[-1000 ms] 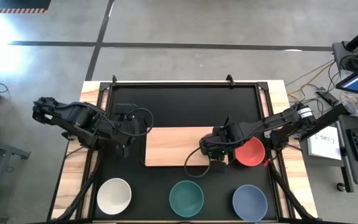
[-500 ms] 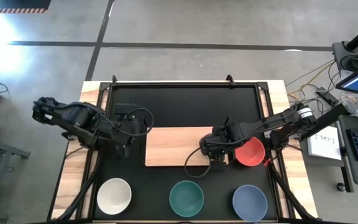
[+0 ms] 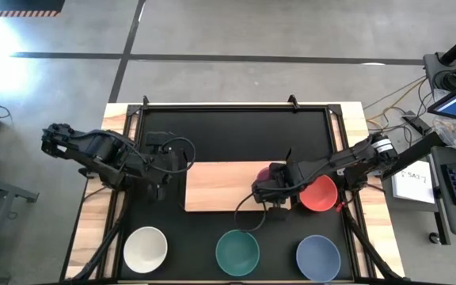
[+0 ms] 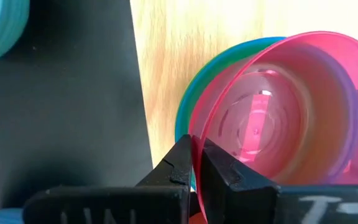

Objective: Place and stack bowls onto a shelf
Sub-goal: Stack the pink bowl on top of the blue bowl on the shelf, then put the orange bowl on the shelf

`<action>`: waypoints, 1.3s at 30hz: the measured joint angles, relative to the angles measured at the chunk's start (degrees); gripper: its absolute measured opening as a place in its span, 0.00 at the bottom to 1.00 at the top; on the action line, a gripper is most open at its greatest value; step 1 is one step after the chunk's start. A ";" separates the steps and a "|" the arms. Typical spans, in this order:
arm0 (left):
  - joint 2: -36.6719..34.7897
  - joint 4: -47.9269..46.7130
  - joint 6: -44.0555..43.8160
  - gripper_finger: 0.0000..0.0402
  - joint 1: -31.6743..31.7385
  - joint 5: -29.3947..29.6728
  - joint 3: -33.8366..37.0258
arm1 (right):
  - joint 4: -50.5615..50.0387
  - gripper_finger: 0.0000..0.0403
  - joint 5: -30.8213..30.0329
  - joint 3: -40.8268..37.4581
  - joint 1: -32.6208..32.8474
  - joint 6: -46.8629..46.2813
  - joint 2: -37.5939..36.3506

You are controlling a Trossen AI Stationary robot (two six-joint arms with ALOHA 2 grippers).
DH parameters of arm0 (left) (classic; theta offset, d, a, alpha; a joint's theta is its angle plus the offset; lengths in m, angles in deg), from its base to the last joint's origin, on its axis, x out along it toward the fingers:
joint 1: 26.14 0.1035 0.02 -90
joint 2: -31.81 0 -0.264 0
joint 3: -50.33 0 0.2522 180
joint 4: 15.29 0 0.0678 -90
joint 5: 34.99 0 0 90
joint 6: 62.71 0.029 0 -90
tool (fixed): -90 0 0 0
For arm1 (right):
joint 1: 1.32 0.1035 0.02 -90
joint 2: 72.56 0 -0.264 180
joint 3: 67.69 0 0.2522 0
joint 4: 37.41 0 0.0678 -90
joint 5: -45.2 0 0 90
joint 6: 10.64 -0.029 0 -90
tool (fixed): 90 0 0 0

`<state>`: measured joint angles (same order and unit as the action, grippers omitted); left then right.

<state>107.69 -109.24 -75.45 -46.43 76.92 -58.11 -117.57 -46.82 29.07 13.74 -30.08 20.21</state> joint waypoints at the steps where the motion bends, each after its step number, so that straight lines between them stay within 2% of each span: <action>1: 0.00 0.02 0.00 0.30 0.00 0.00 0.00 | -0.03 0.02 -0.15 0.00 0.08 0.02 0.03; 8: 0.00 0.01 0.00 0.30 0.04 0.00 0.00 | -0.10 0.06 -1.05 0.00 0.10 0.12 -1.12; 18: 0.00 0.03 -0.02 0.30 0.02 0.00 0.00 | -0.51 0.23 -1.05 0.00 0.10 0.91 -1.57; 23: 0.03 1.33 -0.15 0.30 0.02 0.01 0.00 | -2.50 0.29 -0.98 0.80 0.08 0.86 -1.93; 28: 0.66 3.20 -0.31 0.30 0.02 -0.53 0.00 | -8.63 0.30 -0.96 6.68 0.08 -0.10 -1.95; 33: 2.22 2.65 -5.39 0.30 0.00 -10.82 0.00 | -12.72 0.27 -0.98 11.41 0.10 -2.15 -1.97; 39: 6.01 -1.67 -6.10 0.30 -0.29 -12.00 0.00 | -22.00 0.24 -0.56 12.17 1.58 -8.70 -2.35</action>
<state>113.70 -110.91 -81.55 -46.72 64.93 -58.11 -139.56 -47.38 41.24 15.32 -38.78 17.86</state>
